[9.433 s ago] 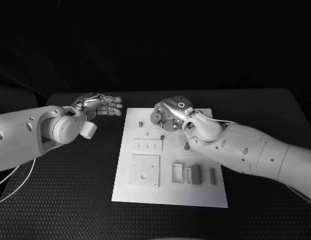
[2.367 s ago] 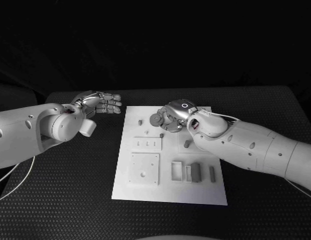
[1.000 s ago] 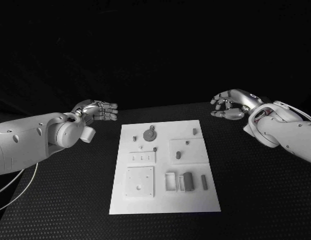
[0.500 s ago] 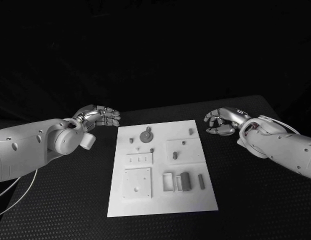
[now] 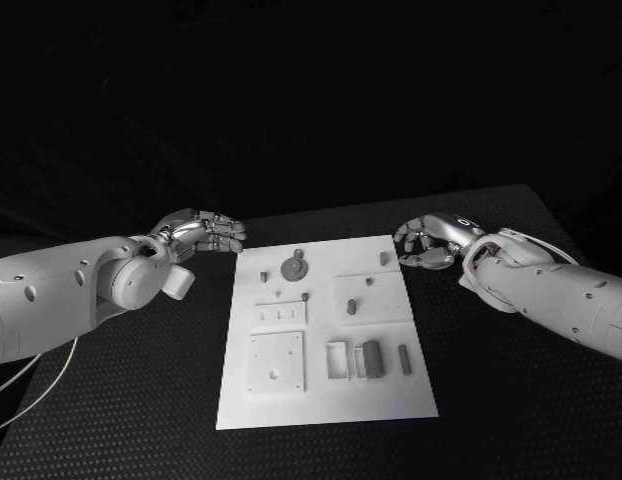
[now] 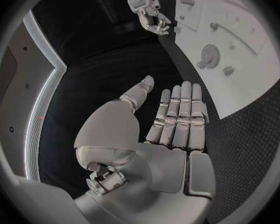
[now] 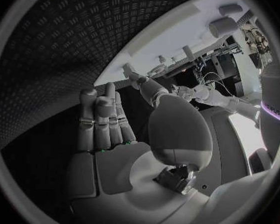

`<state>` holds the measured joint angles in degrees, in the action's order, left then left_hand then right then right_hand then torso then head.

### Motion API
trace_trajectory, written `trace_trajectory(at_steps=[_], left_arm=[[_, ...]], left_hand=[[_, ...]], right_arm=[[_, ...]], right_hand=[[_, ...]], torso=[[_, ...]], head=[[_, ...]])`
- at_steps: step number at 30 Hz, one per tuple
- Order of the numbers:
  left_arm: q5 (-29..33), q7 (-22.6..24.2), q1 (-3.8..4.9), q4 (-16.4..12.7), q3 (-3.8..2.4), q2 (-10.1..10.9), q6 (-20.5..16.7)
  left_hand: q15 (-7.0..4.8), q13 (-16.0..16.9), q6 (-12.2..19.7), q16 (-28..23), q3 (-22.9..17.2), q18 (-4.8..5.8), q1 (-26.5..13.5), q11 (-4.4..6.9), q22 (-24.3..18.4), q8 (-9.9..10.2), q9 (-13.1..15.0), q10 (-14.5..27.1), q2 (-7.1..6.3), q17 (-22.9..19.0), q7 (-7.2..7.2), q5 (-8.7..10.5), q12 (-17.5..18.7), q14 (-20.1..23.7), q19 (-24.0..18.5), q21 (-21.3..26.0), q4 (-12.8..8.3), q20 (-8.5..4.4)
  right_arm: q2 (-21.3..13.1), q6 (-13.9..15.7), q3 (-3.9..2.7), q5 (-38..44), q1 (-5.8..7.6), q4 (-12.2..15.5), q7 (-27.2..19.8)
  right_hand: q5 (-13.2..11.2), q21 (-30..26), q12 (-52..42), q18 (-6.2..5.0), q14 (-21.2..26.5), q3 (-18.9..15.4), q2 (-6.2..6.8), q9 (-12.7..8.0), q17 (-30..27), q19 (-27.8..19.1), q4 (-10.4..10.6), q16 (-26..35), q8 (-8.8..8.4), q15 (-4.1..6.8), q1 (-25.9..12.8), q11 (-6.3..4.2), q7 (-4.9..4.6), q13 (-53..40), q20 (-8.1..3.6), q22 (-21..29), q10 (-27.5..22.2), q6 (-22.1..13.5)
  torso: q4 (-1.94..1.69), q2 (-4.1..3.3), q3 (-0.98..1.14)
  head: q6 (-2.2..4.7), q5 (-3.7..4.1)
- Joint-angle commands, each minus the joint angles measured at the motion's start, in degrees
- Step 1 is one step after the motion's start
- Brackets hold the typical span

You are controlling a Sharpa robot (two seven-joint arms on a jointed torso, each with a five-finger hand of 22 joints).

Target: Assemble the parts on the task board

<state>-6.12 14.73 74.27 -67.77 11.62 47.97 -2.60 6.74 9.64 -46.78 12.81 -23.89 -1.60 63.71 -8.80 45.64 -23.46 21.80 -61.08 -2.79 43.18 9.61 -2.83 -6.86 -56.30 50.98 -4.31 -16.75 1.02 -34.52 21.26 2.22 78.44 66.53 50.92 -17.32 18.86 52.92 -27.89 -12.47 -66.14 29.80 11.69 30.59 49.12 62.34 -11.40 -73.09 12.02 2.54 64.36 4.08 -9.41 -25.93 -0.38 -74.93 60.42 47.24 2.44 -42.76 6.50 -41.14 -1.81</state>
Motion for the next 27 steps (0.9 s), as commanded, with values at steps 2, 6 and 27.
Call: trace_trajectory(at_steps=[2,6,27], left_arm=[[-0.34,0.45,0.03,-0.85,-0.04,0.31,0.86],[-0.34,0.36,0.04,-1.18,-0.05,0.45,0.71],[-0.34,0.15,0.09,-3.11,-0.11,1.40,0.19]], left_hand=[[0.19,-0.04,0.23,-0.31,0.34,0.65,0.09,-0.27,-0.10,0.43,-0.10,-0.08,-0.09,0.11,0.49,-0.24,0.27,-0.33,-0.31,0.31,0.01,0.19],[0.17,-0.07,0.32,-0.32,0.48,0.63,-0.01,-0.32,-0.12,0.59,-0.18,0.01,-0.13,0.14,0.71,-0.24,0.35,-0.37,-0.27,0.30,0.01,0.17],[0.15,-0.09,0.56,-0.37,0.80,0.63,-0.26,-0.35,-0.18,0.94,-0.35,0.05,-0.37,0.21,1.11,-0.24,0.44,-0.45,-0.19,0.31,0.02,0.15]], right_arm=[[0.55,-1.93,-0.01,-0.59,-0.02,-0.68,-0.90],[0.93,-3.02,-0.01,-0.99,-0.02,-1.00,-1.22],[2.51,-3.94,0.01,-0.99,-0.14,-2.67,-1.38]], right_hand=[[0.24,-0.38,-0.31,-2.53,0.37,-0.32,-0.38,-0.12,-0.09,-0.15,0.24,-0.27,0.24,0.18,-0.20,-0.50,-0.39,-0.18,0.29,-0.81,2.20,-0.39],[0.25,-0.44,-0.32,-2.53,0.46,-0.37,-0.46,-0.14,-0.13,-0.22,0.36,-0.24,0.27,0.18,-0.33,-0.51,-0.37,-0.30,0.31,-0.81,2.13,-0.39],[0.25,-0.67,-0.65,-2.53,0.97,-0.45,-0.68,-0.28,-0.26,-0.59,0.31,-0.14,0.26,0.36,-0.23,-0.71,-0.11,-1.00,0.42,-0.88,2.26,-0.70]], torso=[[-0.36,-0.49,0.01],[-0.58,-0.82,-0.02],[-1.22,-1.64,-0.16]], head=[[-0.09,0.18],[-0.13,0.38],[-0.46,0.87]])
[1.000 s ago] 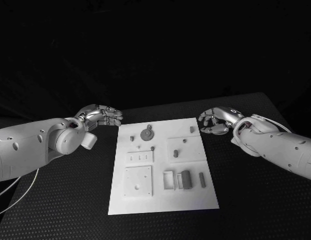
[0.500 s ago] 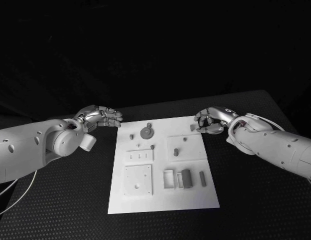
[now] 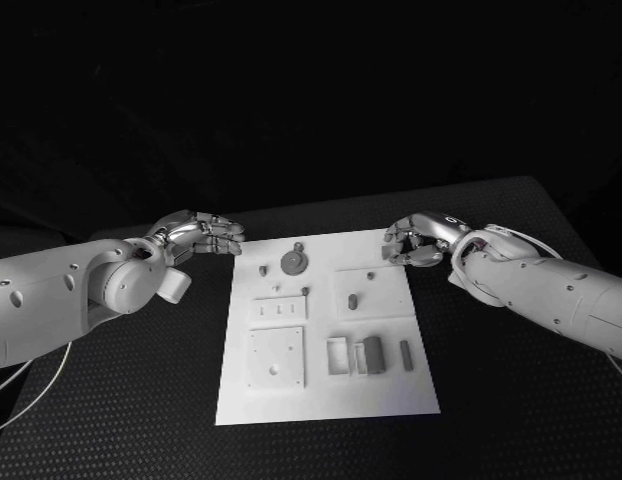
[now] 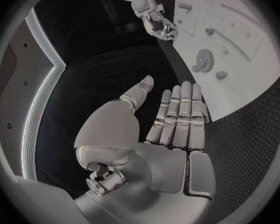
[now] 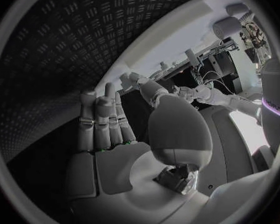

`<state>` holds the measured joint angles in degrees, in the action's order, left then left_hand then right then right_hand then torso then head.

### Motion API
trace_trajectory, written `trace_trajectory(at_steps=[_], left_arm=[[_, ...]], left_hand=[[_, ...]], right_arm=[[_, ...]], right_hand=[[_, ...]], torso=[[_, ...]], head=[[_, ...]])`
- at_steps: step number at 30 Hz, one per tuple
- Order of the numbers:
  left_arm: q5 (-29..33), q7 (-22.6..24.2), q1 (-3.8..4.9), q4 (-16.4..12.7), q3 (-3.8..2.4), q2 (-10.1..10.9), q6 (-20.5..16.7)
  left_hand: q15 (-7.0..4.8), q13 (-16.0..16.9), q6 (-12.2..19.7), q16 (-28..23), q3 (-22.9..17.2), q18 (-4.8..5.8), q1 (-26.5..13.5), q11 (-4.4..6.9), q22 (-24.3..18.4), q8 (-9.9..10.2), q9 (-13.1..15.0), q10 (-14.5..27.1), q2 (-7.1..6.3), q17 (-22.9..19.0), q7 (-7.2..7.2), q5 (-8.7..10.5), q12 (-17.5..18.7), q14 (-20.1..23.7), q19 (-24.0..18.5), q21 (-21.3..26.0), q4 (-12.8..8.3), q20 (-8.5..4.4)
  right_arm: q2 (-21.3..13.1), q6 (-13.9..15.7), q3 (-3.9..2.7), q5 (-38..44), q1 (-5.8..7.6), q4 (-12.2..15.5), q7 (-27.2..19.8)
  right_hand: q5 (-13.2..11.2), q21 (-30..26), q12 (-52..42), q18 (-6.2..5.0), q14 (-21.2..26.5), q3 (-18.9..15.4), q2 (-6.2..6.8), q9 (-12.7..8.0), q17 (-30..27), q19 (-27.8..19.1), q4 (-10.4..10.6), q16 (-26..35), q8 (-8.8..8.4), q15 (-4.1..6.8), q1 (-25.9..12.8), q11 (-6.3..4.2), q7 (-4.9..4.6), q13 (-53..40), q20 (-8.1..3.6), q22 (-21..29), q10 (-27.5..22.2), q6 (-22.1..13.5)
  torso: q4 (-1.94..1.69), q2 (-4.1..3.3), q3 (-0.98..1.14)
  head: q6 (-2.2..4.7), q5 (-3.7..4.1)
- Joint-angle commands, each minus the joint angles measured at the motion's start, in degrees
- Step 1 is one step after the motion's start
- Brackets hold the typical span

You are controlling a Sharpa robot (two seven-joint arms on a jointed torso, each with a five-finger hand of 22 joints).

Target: Assemble the parts on the task board

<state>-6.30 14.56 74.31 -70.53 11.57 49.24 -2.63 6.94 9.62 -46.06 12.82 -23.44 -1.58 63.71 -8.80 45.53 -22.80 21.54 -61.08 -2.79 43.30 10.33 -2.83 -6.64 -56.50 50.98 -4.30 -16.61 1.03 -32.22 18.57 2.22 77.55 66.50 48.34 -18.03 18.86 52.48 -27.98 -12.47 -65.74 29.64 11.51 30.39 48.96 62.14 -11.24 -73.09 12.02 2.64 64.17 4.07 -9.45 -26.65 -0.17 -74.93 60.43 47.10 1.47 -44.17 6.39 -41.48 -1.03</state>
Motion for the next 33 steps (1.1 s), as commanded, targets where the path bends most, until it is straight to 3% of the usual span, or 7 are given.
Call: trace_trajectory(at_steps=[1,10,20,33], left_arm=[[-0.16,0.31,0.05,-0.40,-0.06,0.17,0.21],[-0.16,0.15,0.08,-0.57,-0.08,0.37,0.12],[-0.16,0.01,0.13,-0.72,-0.10,0.57,0.00],[-0.16,-0.23,0.24,-0.99,-0.15,0.87,-0.24]], left_hand=[[-0.06,-0.07,-0.17,-0.38,0.35,0.61,-0.26,-0.35,-0.07,0.28,-0.09,0.05,-0.37,0.10,0.39,-0.24,0.22,-0.25,-0.20,0.31,-0.12,0.15],[-0.06,-0.08,-0.17,-0.39,0.37,0.61,-0.26,-0.35,-0.08,0.30,-0.10,0.06,-0.40,0.10,0.40,-0.24,0.24,-0.25,-0.20,0.31,-0.14,0.14],[-0.06,-0.09,-0.16,-0.41,0.40,0.61,-0.24,-0.37,-0.09,0.34,-0.12,0.09,-0.46,0.11,0.41,-0.23,0.27,-0.24,-0.21,0.32,-0.14,0.14],[-0.06,-0.10,-0.15,-0.43,0.41,0.61,-0.22,-0.38,-0.10,0.38,-0.14,0.12,-0.47,0.12,0.42,-0.24,0.30,-0.24,-0.20,0.32,-0.13,0.14]], right_arm=[[0.27,-1.25,0.02,-0.11,-0.15,-0.11,-0.66],[0.32,-2.03,0.07,-0.13,-0.31,-0.05,-0.58],[0.45,-2.23,0.08,-0.13,-0.44,-0.06,-0.60],[1.06,-2.10,0.08,-0.94,-0.48,-0.50,-0.67]], right_hand=[[0.25,-0.25,-1.13,-2.53,0.65,-0.40,-0.58,-0.11,-0.13,-0.42,0.11,-0.18,0.33,0.40,0.00,-0.82,0.03,-0.94,0.26,-0.91,2.53,-0.57],[0.28,-0.39,-7.48,-2.53,0.86,-0.80,-1.23,-0.42,-0.58,-0.34,-0.15,-0.50,0.96,1.02,0.32,-1.49,0.53,-10.54,0.30,-1.02,1.37,-0.41],[0.30,-0.37,-7.79,-2.53,0.89,-0.66,-1.72,-0.38,-0.67,-0.37,-0.38,-0.56,1.31,0.85,0.52,-1.30,0.28,-11.75,0.27,-1.05,0.92,0.12],[0.33,-0.30,-6.27,-2.53,1.00,-0.38,-3.35,-0.02,-0.82,-0.62,-1.08,-0.68,2.14,0.60,0.76,-1.05,0.10,-12.15,0.34,-1.12,-0.40,1.42]], torso=[[-0.19,-0.22,-0.04],[-0.09,-0.26,-0.12],[-0.09,-0.26,-0.09],[-0.16,-0.37,-0.07]], head=[[-0.14,0.08],[-0.58,-0.03],[-0.93,-0.04],[-1.20,-0.23]])
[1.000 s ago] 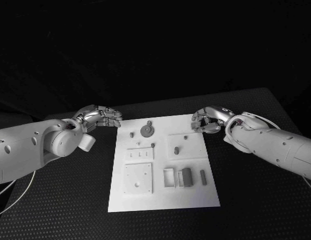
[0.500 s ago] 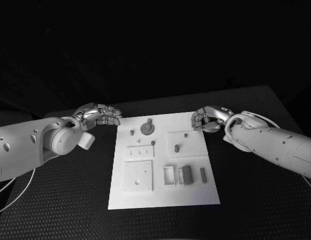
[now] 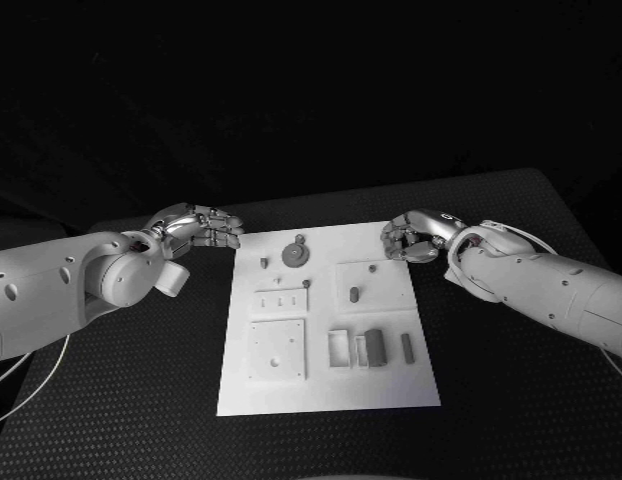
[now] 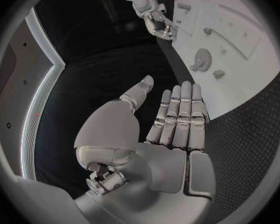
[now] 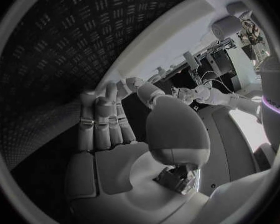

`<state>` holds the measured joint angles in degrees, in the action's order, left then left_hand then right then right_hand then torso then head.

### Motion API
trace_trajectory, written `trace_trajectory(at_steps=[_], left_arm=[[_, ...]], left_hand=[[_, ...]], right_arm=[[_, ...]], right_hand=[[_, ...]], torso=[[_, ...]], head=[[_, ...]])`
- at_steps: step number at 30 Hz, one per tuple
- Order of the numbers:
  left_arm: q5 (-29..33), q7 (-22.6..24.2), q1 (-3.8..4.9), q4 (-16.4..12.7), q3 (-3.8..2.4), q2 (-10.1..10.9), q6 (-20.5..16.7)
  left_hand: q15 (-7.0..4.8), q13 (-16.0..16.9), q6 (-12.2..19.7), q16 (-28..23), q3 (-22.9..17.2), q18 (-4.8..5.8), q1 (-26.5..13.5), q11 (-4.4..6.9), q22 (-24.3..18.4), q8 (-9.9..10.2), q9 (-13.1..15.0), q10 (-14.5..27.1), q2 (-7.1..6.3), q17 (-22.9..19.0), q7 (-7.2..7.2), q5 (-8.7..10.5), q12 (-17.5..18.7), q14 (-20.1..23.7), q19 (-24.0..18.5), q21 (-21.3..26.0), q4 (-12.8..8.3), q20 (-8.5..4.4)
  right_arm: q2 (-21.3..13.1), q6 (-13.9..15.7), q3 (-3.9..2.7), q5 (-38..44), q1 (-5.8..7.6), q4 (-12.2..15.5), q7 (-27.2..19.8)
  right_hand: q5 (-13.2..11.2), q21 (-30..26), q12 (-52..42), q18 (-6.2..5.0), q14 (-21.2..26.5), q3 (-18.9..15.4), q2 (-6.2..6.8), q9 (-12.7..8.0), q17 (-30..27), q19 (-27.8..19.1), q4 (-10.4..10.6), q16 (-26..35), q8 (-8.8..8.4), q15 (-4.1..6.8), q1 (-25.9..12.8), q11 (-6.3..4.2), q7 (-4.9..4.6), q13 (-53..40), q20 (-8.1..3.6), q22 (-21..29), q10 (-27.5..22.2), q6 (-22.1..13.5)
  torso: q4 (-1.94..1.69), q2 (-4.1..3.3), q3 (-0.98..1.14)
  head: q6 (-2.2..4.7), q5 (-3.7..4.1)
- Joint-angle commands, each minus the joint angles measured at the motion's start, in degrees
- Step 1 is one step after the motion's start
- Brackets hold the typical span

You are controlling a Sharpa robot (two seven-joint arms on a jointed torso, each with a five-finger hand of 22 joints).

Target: Assemble the parts on the task board

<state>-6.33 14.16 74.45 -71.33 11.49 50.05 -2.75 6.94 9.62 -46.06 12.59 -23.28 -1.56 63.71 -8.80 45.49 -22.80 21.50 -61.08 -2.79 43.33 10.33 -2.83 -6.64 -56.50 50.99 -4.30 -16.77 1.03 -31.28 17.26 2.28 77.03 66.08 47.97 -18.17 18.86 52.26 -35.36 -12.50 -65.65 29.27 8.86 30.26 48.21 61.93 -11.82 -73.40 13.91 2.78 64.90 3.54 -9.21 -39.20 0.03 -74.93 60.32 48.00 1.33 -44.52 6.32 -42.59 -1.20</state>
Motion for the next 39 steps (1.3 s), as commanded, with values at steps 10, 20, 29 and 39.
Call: trace_trajectory(at_steps=[10,20,29,39], left_arm=[[-0.12,-0.06,0.19,-0.24,-0.09,0.15,-0.25],[-0.12,-0.20,0.20,-0.23,-0.10,0.21,-0.40],[-0.12,-0.34,0.21,-0.10,-0.11,0.22,-0.48],[-0.12,-0.59,0.24,-0.08,-0.12,0.24,-0.58]], left_hand=[[-0.06,-0.09,-0.14,-0.22,0.30,0.59,-0.25,-0.39,-0.08,0.42,-0.12,0.14,-0.52,0.10,0.44,-0.23,0.32,-0.25,-0.19,0.32,0.04,0.14],[-0.06,-0.10,-0.13,-0.23,0.31,0.59,-0.24,-0.40,-0.09,0.46,-0.13,0.15,-0.53,0.11,0.45,-0.23,0.33,-0.26,-0.18,0.32,0.04,0.14],[-0.07,-0.10,-0.13,-0.24,0.29,0.58,-0.20,-0.40,-0.10,0.48,-0.14,0.15,-0.52,0.12,0.45,-0.23,0.34,-0.27,-0.18,0.32,0.03,0.13],[-0.07,-0.10,-0.13,-0.26,0.30,0.59,-0.17,-0.41,-0.11,0.51,-0.16,0.16,-0.54,0.13,0.46,-0.23,0.36,-0.28,-0.17,0.32,0.03,0.13]], right_arm=[[0.24,-0.94,0.02,-0.43,-0.12,-0.28,-0.58],[0.15,-1.00,0.02,-0.40,-0.18,-0.28,-0.52],[0.25,-0.82,0.02,-0.83,-0.21,-0.23,-0.48],[0.23,-0.75,0.02,-2.39,-0.21,-0.34,-0.04]], right_hand=[[0.33,0.19,4.08,-2.50,0.93,0.39,-1.64,0.51,-0.20,-0.52,-1.45,-0.62,0.86,0.36,0.25,-0.42,-0.18,2.22,0.18,-1.14,0.76,1.38],[0.34,0.39,5.72,-2.50,0.86,0.83,-2.51,0.99,-0.35,-0.56,-2.83,-0.76,1.44,0.44,1.16,-0.53,0.00,3.20,0.22,-1.14,1.44,2.17],[0.32,0.56,6.45,-2.50,0.71,0.86,-3.25,1.85,-0.48,-0.51,-3.53,-0.87,2.41,0.72,1.28,-0.84,0.41,3.61,0.31,-1.14,2.21,3.51],[0.34,0.72,6.71,-2.50,0.48,0.79,-3.59,2.35,-0.55,-0.34,-3.57,-1.00,2.85,0.91,0.97,-1.04,0.66,3.74,0.28,-1.12,2.78,4.12]], torso=[[0.11,-0.03,0.05],[0.12,0.04,0.07],[0.15,0.02,0.12],[0.11,-0.01,0.11]], head=[[-0.41,-0.25],[-0.63,-0.20],[-0.65,-0.13],[-0.75,-0.08]])
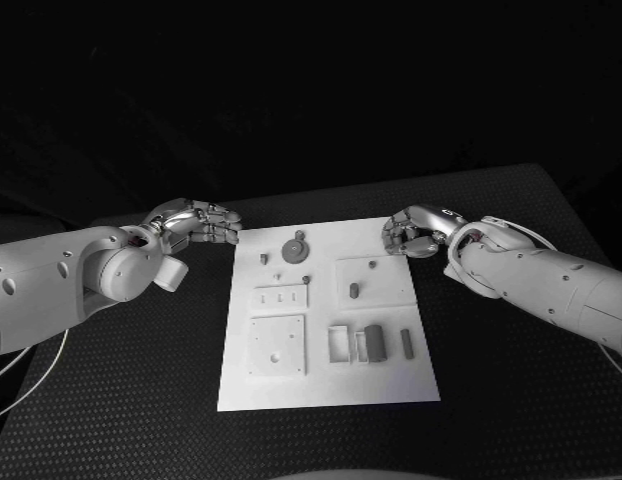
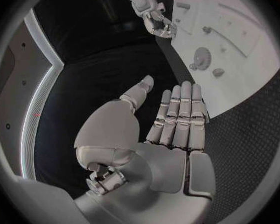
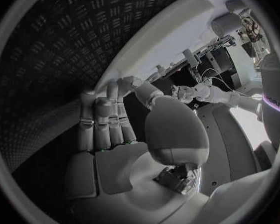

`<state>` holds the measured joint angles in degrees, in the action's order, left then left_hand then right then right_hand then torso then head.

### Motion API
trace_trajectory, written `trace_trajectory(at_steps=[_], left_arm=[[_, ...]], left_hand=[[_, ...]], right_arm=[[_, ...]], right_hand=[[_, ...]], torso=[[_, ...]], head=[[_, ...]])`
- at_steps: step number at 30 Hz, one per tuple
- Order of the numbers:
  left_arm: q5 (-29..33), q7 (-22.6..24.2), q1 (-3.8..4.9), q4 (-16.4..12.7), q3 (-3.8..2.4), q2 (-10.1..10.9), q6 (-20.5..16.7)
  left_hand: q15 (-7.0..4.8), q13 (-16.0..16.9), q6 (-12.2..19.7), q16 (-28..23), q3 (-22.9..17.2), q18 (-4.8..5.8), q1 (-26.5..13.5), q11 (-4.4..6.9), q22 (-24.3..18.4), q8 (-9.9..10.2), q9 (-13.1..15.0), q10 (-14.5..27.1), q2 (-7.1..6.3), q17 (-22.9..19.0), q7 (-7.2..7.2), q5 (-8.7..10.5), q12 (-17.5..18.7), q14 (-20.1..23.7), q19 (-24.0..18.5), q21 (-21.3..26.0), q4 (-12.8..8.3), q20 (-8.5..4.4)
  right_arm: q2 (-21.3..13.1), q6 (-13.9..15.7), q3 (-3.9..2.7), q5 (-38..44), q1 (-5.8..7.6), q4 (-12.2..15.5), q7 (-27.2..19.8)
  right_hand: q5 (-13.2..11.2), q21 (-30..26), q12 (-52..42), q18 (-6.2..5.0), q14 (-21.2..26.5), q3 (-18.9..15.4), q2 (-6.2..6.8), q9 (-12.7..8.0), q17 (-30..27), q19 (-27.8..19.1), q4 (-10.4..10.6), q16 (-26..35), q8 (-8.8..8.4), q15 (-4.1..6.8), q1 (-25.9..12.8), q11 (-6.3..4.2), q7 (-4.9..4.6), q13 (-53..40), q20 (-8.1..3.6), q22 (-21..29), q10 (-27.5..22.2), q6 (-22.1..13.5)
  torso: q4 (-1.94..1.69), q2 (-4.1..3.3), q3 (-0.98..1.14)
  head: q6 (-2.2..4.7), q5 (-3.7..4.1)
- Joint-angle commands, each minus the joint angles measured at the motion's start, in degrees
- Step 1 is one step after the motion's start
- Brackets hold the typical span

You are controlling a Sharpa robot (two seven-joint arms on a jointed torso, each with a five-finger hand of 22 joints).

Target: Assemble the parts on the task board

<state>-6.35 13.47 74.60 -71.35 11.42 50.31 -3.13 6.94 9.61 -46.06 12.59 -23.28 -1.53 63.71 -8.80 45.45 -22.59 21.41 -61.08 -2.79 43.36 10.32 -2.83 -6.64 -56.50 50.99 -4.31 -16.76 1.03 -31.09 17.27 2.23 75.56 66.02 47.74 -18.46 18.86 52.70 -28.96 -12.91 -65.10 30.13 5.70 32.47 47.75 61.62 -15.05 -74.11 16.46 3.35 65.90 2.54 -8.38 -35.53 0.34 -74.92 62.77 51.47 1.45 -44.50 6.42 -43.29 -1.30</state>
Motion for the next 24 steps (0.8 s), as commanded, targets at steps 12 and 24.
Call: trace_trajectory(at_steps=[12,24], left_arm=[[-0.10,0.00,0.11,-0.12,-0.06,-0.08,-0.62],[-5.70,-2.53,1.50,-0.15,-0.14,-1.29,-2.34]], left_hand=[[-0.07,-0.10,-0.09,-0.27,0.31,0.56,-0.15,-0.42,-0.08,0.35,-0.09,0.17,-0.57,0.11,0.48,-0.23,0.38,-0.29,-0.16,0.32,0.04,0.13],[-1.08,0.78,-3.21,0.57,2.89,0.18,-4.15,1.15,0.19,-0.44,0.32,-3.27,-1.48,1.15,-0.76,-0.25,-1.08,-2.60,2.09,-0.41,0.17,-0.74]], right_arm=[[-0.57,-0.31,0.05,-2.08,-0.14,1.72,0.62],[-2.00,0.10,-0.52,-1.08,2.26,6.10,1.84]], right_hand=[[0.34,0.44,0.50,-2.09,-0.27,-0.06,-1.05,0.71,-0.18,0.15,-0.38,-0.37,0.85,0.64,-0.34,-0.35,0.18,0.17,-0.13,-1.13,1.06,1.55],[0.35,0.54,0.68,-2.09,-0.36,-0.05,-0.93,0.94,-0.21,0.26,-0.62,-0.41,1.00,0.77,-0.36,-0.47,0.32,0.25,-0.23,-1.12,1.28,1.81]], torso=[[0.07,0.03,0.10],[0.32,0.40,0.06]], head=[[0.11,-0.13],[1.25,-0.43]])
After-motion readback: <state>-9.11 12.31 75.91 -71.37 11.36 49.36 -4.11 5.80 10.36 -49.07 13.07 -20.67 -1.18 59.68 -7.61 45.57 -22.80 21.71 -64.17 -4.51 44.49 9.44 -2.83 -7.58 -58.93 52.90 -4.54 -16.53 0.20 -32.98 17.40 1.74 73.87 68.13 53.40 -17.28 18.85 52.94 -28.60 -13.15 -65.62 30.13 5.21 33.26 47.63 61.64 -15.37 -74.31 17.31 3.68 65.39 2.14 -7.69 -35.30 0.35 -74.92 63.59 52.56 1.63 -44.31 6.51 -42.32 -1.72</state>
